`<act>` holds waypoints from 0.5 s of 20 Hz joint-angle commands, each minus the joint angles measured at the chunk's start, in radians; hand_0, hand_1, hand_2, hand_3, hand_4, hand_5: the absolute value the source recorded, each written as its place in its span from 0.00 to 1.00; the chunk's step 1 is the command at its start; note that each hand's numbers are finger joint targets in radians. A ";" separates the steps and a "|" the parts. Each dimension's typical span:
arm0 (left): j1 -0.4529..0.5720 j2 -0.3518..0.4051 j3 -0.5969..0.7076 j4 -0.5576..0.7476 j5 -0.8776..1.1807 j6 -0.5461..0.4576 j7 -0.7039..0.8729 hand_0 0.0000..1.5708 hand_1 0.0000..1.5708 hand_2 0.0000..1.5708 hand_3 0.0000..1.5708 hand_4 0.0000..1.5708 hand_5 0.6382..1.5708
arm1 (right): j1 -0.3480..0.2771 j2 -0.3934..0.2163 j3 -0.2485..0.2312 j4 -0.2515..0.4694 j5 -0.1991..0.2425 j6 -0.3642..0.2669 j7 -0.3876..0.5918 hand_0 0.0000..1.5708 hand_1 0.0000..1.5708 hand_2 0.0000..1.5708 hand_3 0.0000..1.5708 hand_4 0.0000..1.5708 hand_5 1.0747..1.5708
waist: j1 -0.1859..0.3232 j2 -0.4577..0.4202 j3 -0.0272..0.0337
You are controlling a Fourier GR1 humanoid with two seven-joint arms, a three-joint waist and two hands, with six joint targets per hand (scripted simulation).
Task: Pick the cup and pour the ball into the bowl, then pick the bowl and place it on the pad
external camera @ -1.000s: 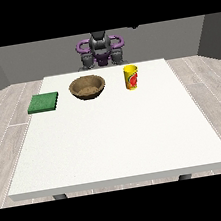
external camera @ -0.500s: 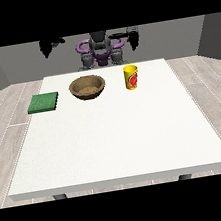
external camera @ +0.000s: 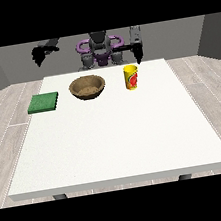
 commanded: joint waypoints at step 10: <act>-0.186 0.002 0.120 0.408 -0.011 0.047 -0.263 0.00 0.00 0.00 0.00 0.00 0.92 | -0.064 -0.053 -0.069 0.203 0.015 0.097 -0.166 0.00 0.00 0.00 0.00 0.15 1.00 | -0.025 0.069 0.0000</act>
